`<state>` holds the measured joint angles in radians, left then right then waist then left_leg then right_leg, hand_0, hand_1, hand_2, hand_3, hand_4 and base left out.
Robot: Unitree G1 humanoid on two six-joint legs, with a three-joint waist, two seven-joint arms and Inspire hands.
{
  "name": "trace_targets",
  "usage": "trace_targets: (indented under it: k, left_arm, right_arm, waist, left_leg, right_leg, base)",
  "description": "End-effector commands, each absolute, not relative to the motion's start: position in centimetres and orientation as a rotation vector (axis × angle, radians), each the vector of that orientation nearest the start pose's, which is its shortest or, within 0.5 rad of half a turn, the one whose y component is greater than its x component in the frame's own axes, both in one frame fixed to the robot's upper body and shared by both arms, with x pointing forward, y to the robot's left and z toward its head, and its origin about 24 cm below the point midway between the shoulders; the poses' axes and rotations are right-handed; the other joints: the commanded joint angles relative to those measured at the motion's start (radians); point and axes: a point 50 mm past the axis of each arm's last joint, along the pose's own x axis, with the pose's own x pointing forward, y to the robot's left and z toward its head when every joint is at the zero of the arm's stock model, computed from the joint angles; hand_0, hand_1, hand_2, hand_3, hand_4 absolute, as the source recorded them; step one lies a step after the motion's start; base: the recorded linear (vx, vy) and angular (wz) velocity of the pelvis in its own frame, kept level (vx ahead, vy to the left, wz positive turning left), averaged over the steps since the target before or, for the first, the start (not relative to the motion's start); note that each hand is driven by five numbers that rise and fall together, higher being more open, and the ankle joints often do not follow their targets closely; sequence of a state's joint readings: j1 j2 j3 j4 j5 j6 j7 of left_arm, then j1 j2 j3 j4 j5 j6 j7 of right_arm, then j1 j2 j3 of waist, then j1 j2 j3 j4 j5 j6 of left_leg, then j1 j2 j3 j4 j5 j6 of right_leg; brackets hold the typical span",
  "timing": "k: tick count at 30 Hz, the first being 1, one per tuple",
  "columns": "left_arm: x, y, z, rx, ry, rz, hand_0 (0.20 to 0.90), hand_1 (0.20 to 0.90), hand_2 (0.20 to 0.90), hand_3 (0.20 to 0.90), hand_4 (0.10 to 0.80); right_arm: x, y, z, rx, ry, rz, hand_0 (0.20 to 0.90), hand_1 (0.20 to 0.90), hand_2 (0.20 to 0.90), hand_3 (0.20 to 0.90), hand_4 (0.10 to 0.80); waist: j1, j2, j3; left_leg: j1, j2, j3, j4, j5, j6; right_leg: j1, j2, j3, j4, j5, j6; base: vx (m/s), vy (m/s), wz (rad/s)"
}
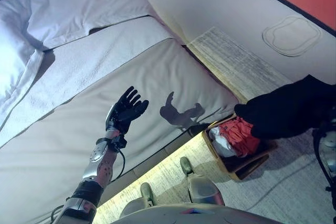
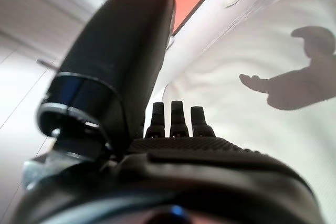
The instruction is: Pick up the clothes from the bed and place them into the basket
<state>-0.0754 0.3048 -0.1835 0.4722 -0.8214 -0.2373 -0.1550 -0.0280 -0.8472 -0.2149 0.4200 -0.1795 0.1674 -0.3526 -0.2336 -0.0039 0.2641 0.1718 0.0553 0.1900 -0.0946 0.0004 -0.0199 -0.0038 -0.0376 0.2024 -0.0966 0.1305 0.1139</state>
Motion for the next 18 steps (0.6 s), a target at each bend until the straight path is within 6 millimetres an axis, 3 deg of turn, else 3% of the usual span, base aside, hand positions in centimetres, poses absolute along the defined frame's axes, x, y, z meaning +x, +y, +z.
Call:
trace_targets:
  k: [1, 9, 18]
  left_arm:
    - [25.6, 20.2, -0.7, -0.404, 0.075, -0.074, 0.9, 0.9, 0.9, 0.9, 0.8]
    - [25.6, 20.7, -0.6, -0.387, 0.093, -0.082, 0.9, 0.9, 0.9, 0.9, 0.8]
    - [25.9, 20.1, -0.7, -0.385, 0.102, -0.127, 0.9, 0.9, 0.9, 0.9, 0.8]
  right_arm:
    - [22.2, -42.2, 14.2, -1.07, 0.133, -0.84, 0.3, 0.3, 0.3, 0.2, 0.1]
    - [22.4, -42.7, 10.1, -0.996, 0.308, -0.807, 0.3, 0.3, 0.3, 0.2, 0.1]
    - [23.9, -41.4, 8.0, -1.019, 0.35, -0.727, 0.3, 0.3, 0.3, 0.2, 0.1]
  waist:
    - [0.008, -0.034, -0.147]
    - [0.031, -0.021, -0.139]
    - [0.054, -0.002, -0.129]
  left_leg:
    - [-0.014, 0.006, 0.014, 0.062, -0.125, 0.018]
    - [-0.009, 0.013, 0.025, 0.06, -0.12, 0.012]
    - [-0.014, 0.014, 0.016, 0.058, -0.115, 0.006]
  right_leg:
    - [-0.023, 0.002, 0.003, 0.068, -0.058, -0.004]
    - [-0.019, -0.006, -0.023, 0.061, -0.054, -0.005]
    - [-0.015, -0.016, -0.044, 0.048, -0.051, -0.005]
  base:
    - [0.015, -0.023, -0.21]
    - [-0.001, -0.038, -0.06]
    - [-0.005, -0.033, 0.07]
